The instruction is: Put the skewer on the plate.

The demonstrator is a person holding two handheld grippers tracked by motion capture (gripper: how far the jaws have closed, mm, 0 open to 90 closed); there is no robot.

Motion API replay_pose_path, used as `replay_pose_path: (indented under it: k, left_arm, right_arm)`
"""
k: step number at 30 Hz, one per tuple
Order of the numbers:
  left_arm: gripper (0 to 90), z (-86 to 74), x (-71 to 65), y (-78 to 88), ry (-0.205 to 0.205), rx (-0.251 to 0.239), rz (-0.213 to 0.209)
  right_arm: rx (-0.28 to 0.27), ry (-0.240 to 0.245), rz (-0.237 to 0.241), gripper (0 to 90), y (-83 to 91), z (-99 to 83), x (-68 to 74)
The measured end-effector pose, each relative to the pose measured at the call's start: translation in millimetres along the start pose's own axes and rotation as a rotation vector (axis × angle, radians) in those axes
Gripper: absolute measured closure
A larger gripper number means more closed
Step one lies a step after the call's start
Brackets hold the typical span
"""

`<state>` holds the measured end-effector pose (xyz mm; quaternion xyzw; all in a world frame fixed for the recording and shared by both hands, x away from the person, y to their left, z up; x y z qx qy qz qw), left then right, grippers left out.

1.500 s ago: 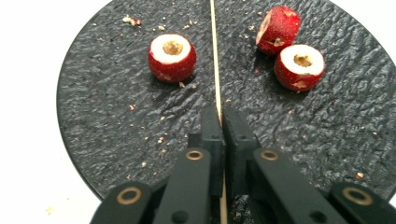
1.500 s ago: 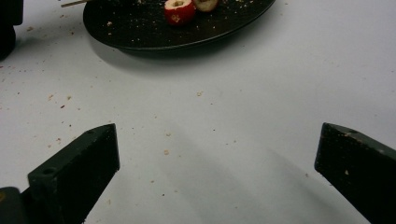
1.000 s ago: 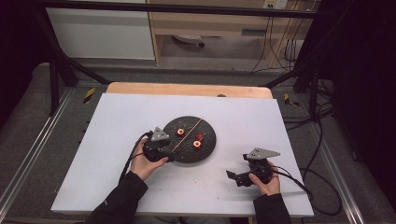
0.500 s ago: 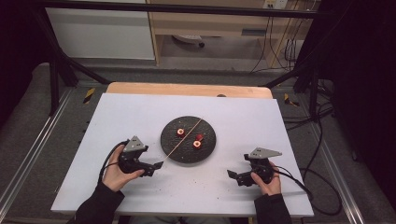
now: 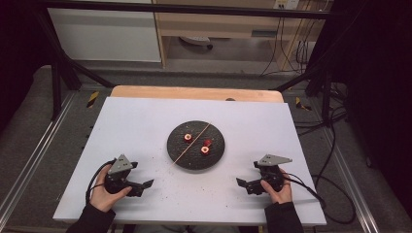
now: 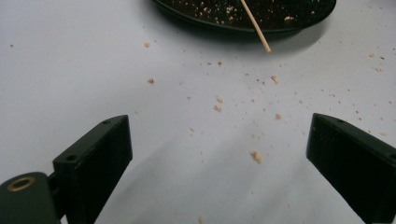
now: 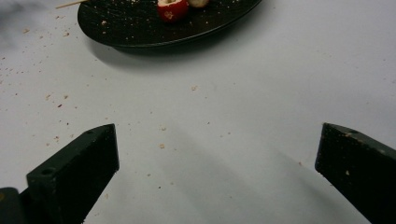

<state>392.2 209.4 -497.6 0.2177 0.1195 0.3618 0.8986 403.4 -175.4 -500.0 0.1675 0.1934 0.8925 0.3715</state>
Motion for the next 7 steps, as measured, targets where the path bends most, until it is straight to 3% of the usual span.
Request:
replay_pose_path:
  k: [7]
  left_arm:
    - [6.5,-1.3,0.4,1.1,-0.009,0.006,0.001]
  right_arm:
    - [0.007,0.003,0.006,0.8,0.4,-1.3,0.3]
Point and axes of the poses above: each handheld gripper's, and its own axes: y roughly backward along the jaws, z roughly out of its top, x roughly to its left, the point moved 8 cm from there along -y, roughly forward along the jaws, and after that the axes turned 9 degrees about -x, right-handed, at the moved point
